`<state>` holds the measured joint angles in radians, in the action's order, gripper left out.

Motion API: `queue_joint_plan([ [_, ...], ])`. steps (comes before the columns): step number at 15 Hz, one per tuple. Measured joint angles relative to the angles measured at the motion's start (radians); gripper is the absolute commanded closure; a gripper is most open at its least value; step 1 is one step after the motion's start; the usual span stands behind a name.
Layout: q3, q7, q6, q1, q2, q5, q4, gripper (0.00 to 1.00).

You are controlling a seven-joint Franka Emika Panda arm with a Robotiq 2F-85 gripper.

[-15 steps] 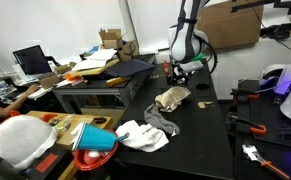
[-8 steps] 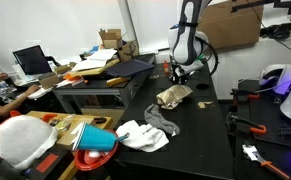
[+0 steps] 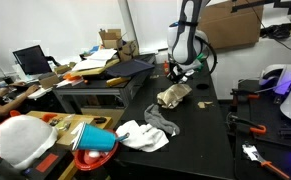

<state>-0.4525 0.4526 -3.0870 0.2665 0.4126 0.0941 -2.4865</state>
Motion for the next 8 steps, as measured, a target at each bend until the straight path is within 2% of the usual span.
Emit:
queue_joint_plan([
  [2, -0.027, 0.0, -0.003, 0.026, -0.023, -0.001, -0.008, 0.99],
  [4, -0.091, -0.001, -0.002, 0.082, -0.062, -0.022, -0.027, 0.99],
  [6, -0.213, 0.001, 0.004, 0.182, -0.105, -0.08, -0.051, 0.99],
  [8, -0.375, 0.011, 0.006, 0.313, -0.136, -0.163, -0.064, 0.99],
])
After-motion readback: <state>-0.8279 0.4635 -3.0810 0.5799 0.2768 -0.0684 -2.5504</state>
